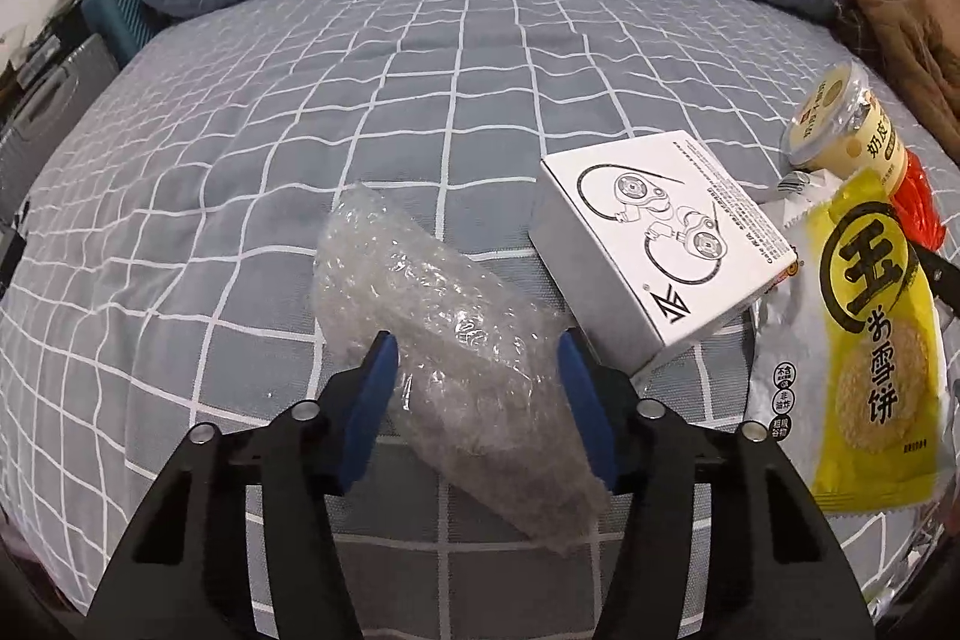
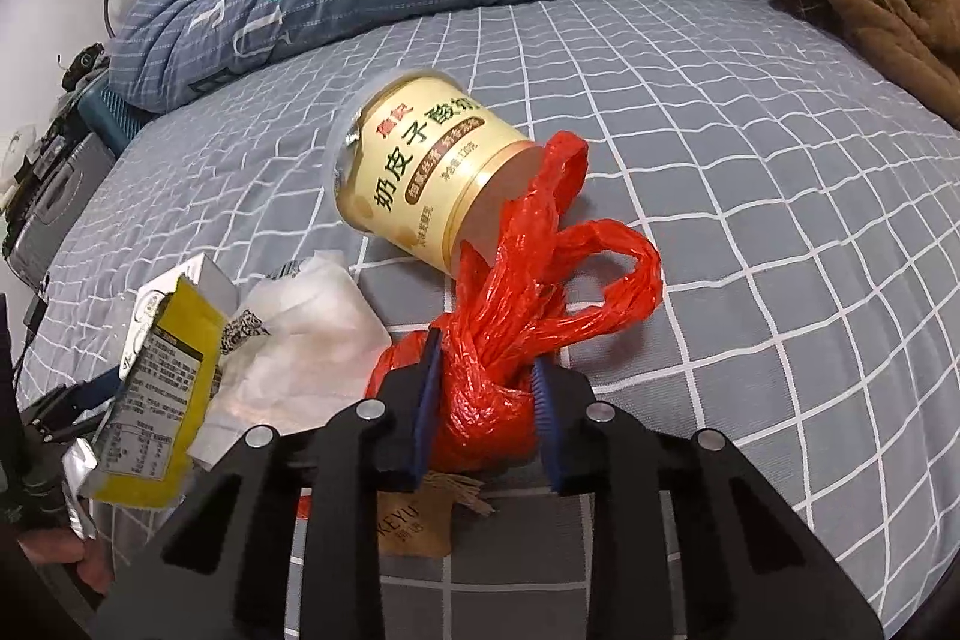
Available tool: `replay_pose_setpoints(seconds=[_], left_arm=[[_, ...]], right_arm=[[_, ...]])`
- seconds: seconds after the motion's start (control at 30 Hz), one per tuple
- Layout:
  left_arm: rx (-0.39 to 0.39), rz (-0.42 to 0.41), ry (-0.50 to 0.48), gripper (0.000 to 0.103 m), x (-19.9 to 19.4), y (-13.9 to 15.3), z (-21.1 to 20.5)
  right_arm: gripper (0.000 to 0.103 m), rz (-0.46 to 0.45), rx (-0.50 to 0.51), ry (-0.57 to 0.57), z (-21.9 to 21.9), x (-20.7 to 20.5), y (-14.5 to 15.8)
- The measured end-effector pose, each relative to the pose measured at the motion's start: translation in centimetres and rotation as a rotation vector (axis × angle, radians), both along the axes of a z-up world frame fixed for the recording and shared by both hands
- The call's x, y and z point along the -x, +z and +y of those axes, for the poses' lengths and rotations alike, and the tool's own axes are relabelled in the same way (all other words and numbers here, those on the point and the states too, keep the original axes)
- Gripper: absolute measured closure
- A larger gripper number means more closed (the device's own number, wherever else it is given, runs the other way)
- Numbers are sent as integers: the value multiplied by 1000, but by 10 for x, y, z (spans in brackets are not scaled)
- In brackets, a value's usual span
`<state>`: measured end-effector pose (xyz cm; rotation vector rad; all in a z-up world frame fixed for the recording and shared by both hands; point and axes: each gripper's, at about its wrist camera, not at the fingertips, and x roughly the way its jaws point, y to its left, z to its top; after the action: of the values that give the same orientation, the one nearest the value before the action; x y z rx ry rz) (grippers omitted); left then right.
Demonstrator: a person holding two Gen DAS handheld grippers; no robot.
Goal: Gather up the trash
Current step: 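Grasp the clear bubble wrap with the left tool while the right tool grasps the red plastic bag, then lift the bubble wrap and red bag and carry both over the floor bin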
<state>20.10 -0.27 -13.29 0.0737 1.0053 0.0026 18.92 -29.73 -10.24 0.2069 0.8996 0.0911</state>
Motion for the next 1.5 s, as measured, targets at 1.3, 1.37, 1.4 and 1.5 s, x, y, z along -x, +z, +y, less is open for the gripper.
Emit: replay_pose_setpoints(seconds=[1.3,1.37,1.4,1.5], left_arm=[[126,-209,-43,70,61,105,17],[126,-215,-48,70,66,108,15],[127,-218,-50,70,70,109,15],[129,-221,-51,70,77,111,13]], right_arm=[[77,-344,154,-65,-7,85,118],[77,-347,146,-59,-6,89,121],[77,-347,142,-52,-4,92,123],[77,-338,134,-35,0,100,124]])
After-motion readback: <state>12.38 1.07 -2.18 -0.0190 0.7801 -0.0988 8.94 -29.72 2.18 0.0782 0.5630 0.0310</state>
